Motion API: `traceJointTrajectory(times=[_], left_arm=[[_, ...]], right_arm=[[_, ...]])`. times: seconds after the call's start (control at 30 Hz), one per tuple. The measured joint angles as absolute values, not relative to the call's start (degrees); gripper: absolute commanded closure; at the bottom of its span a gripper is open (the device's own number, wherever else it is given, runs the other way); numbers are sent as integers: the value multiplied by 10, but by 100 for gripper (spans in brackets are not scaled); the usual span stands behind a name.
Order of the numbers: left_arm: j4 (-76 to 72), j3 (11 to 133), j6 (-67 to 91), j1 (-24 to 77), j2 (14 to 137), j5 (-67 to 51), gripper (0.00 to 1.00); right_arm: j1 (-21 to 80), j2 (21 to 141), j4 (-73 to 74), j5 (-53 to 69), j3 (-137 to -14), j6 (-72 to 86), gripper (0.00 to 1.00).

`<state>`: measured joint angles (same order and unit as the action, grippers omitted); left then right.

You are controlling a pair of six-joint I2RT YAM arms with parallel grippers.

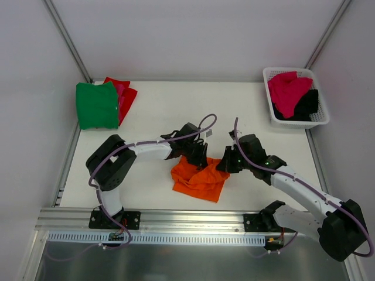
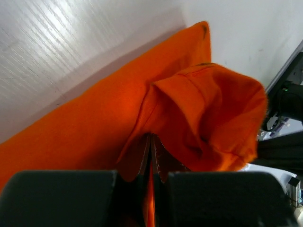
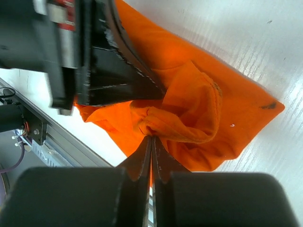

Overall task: Fold and stack the t-shirts
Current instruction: Fold the tshirt

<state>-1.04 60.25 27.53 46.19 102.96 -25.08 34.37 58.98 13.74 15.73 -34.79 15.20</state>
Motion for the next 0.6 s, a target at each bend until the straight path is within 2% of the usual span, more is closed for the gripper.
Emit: traceJointTrajectory(times=[0.37,0.4,0.43,0.47,0.5,0.53,0.57,0.6], left_arm=[[-15,609,313,453,1084,-230,100],[-17,611,317,451,1086,-230,100],[-18,613,320,450,1088,-230,100],[-19,615,322,449,1091,-230,100],[-21,616,324,448,1093,-230,100],[-23,618,325,447,1094,-231,100],[-23,619,326,446,1095,-231,100],[-24,620,328,446,1096,-232,100]], right_arm=[[344,545,143,157,-321,152,99],[344,538,145,158,-317,154,96],[344,531,145,159,-313,155,88],[344,521,148,161,-306,157,55],[344,512,151,161,-300,161,42],[344,501,157,163,-293,163,33],[345,487,167,163,-286,167,13],[348,472,181,161,-280,173,4]])
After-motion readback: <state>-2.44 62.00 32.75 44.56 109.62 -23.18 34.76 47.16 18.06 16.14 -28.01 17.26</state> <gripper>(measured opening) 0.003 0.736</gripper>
